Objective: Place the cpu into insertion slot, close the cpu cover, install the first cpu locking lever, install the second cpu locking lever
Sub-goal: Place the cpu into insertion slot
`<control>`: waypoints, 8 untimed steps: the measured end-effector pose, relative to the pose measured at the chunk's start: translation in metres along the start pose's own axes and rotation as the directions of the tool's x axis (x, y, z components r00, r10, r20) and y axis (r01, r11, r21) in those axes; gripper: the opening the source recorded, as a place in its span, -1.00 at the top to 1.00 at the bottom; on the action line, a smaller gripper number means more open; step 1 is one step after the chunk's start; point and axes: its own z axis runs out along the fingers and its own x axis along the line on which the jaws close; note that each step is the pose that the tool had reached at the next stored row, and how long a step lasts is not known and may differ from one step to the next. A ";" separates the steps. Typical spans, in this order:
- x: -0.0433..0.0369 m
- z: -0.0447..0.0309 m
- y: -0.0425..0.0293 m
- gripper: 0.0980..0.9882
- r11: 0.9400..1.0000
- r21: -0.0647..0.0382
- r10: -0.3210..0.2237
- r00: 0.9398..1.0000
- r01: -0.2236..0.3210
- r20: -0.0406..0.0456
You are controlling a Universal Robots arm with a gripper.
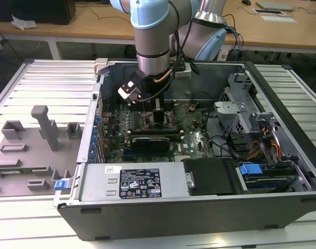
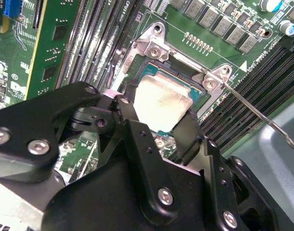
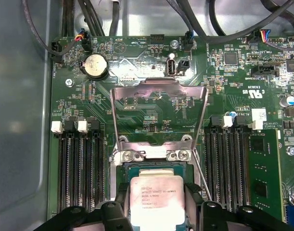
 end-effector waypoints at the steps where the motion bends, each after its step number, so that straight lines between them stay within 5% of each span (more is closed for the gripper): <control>1: 0.0000 0.0000 0.0000 -0.16 1.000 0.000 0.000 1.000 0.000 0.000; 8: -0.0002 -0.0107 0.0015 -0.16 1.000 0.000 0.000 1.000 0.000 0.000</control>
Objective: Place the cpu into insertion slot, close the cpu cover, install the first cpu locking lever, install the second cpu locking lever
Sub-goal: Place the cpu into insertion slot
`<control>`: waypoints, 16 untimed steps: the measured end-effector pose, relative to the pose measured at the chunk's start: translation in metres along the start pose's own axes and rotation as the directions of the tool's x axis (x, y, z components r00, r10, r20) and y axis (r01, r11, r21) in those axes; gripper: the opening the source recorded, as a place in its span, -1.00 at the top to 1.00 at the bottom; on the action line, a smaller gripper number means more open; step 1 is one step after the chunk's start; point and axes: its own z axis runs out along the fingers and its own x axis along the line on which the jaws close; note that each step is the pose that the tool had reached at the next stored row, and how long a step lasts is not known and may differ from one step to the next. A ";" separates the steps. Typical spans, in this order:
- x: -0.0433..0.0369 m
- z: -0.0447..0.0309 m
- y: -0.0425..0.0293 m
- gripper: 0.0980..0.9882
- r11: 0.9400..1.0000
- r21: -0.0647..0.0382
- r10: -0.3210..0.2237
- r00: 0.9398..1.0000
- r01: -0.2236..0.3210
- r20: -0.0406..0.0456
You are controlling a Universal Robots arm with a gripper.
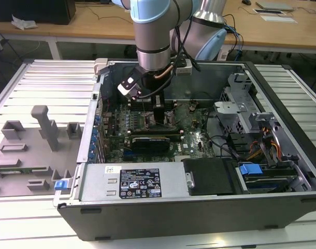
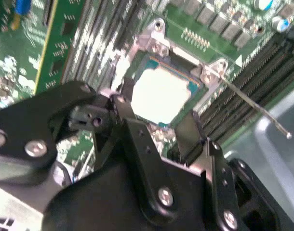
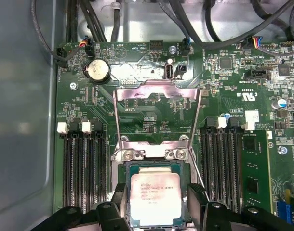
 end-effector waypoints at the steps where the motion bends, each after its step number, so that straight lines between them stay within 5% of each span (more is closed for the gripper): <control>1: 0.0000 0.0000 0.0000 -0.16 1.000 0.000 0.000 1.000 0.000 0.000; 4: 0.0000 -0.0001 0.0000 -0.14 1.000 0.000 0.000 1.000 0.000 0.000; 8: 0.0000 -0.0001 0.0000 0.44 1.000 0.000 0.000 1.000 0.000 0.000; 11: 0.0000 -0.0002 0.0000 0.57 1.000 0.000 0.000 1.000 0.000 0.000; 13: 0.0000 -0.0002 0.0000 0.98 1.000 0.000 0.000 1.000 0.000 0.000; 14: 0.0000 -0.0002 0.0000 0.98 1.000 0.001 0.000 1.000 0.000 0.000; 15: 0.0000 -0.0001 0.0006 0.98 1.000 0.013 0.000 1.000 0.000 0.000; 16: 0.0000 0.0001 0.0020 0.98 0.999 0.036 -0.001 1.000 0.001 0.001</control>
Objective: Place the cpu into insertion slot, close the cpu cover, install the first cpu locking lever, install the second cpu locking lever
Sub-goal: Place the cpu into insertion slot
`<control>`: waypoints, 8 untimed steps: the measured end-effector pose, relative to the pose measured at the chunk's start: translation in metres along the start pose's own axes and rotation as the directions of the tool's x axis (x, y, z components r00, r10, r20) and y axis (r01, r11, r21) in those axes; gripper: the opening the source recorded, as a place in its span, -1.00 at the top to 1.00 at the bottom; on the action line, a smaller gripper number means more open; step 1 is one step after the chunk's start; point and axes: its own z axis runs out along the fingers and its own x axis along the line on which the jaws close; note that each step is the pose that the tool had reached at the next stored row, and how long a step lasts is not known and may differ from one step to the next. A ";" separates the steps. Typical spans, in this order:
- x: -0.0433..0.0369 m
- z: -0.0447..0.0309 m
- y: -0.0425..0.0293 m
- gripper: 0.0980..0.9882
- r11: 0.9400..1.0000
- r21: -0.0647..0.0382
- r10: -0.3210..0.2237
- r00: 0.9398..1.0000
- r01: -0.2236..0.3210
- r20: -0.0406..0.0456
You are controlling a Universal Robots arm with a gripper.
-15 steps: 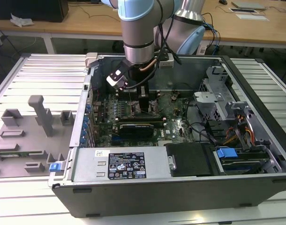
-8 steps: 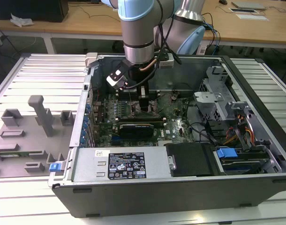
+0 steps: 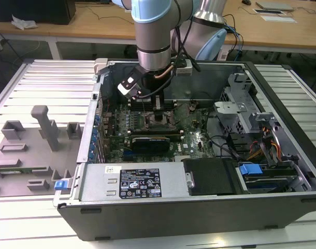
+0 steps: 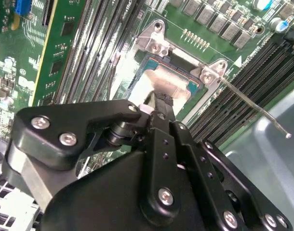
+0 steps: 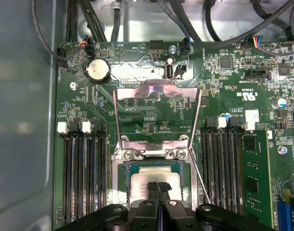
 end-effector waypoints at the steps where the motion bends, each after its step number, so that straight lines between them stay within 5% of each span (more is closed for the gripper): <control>1: 0.0000 0.0002 0.0015 0.98 1.000 0.020 -0.001 1.000 0.001 0.000; 2: 0.0000 0.0002 0.0021 0.98 1.000 0.030 -0.001 1.000 0.001 0.001; 8: 0.0001 0.0001 0.0077 0.98 1.000 0.031 -0.001 1.000 0.001 0.001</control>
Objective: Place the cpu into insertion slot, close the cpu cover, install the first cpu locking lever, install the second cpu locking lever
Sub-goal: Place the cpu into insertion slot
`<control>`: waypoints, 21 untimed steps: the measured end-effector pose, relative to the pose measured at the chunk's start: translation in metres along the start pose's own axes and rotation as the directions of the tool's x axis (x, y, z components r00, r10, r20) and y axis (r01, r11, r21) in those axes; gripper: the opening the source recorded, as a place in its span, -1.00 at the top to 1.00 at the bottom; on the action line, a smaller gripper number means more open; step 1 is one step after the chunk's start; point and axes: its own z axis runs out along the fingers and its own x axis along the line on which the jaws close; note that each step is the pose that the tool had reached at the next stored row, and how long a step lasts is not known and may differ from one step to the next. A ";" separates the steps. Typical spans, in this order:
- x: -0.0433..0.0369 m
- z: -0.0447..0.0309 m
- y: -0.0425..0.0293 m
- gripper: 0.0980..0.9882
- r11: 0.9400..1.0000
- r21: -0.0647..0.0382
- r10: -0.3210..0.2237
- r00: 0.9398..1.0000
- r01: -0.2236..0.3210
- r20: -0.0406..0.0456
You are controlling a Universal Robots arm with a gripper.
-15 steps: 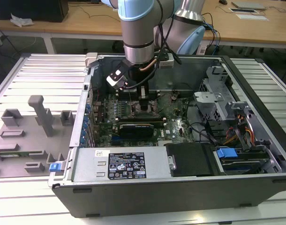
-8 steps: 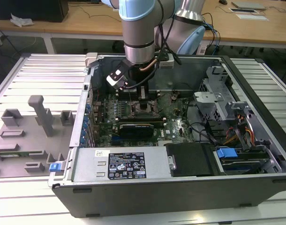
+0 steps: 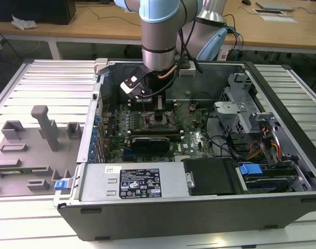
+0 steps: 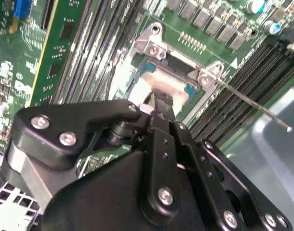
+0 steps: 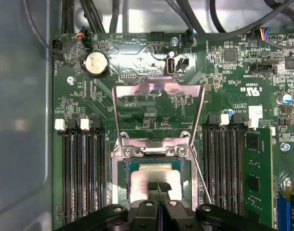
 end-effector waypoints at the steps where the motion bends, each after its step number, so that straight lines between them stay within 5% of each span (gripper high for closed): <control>1: 0.0000 -0.0019 0.0002 0.98 1.000 0.000 0.000 1.000 0.000 0.000; 21: -0.0016 -0.0606 0.0039 0.98 1.000 0.000 0.000 1.000 0.000 0.000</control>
